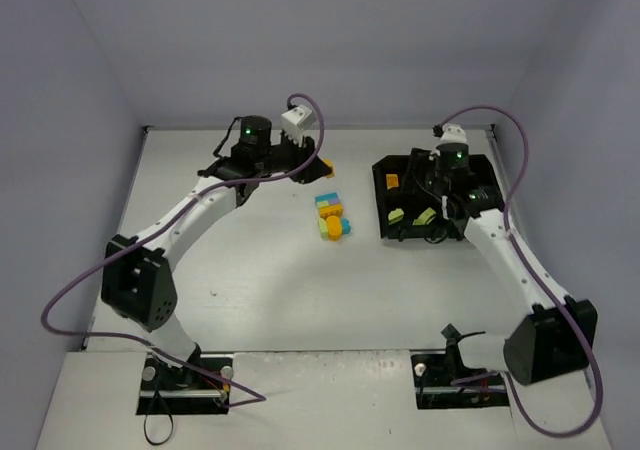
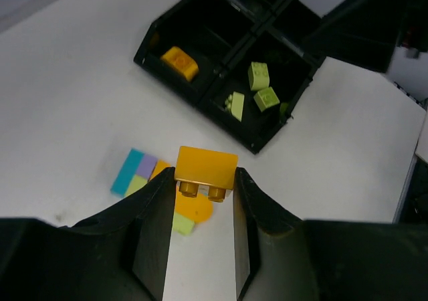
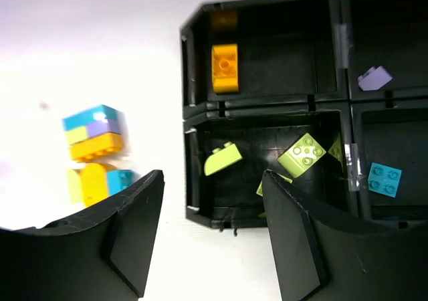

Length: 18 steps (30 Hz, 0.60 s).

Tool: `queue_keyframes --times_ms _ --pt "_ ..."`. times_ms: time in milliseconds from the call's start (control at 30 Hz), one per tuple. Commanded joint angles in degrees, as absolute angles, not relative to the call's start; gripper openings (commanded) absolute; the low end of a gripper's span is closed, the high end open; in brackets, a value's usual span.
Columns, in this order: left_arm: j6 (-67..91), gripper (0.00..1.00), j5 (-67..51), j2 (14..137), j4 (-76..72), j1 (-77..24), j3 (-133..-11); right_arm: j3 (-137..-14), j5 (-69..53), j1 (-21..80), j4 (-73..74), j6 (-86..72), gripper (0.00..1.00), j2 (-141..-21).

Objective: Sort the legos into containers by color

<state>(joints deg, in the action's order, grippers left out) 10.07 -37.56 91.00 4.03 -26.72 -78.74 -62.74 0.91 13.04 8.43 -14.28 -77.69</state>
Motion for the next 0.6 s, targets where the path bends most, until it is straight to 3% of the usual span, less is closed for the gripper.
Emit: queue_keyframes --times_ms 0,300,567 --pt "11.0 0.11 -40.1 98.3 -6.4 -28.6 -87.8 -61.1 -1.2 12.4 6.2 -16.9 0.57 -69.5" --pt "14.5 0.12 -43.9 121.3 -10.4 -34.1 -113.0 -54.3 -3.3 12.1 6.6 -19.8 0.59 -56.4" --pt "21.4 0.13 -33.5 136.9 -17.4 -37.8 -126.5 -50.4 -6.6 12.1 8.3 -20.8 0.61 -50.4"
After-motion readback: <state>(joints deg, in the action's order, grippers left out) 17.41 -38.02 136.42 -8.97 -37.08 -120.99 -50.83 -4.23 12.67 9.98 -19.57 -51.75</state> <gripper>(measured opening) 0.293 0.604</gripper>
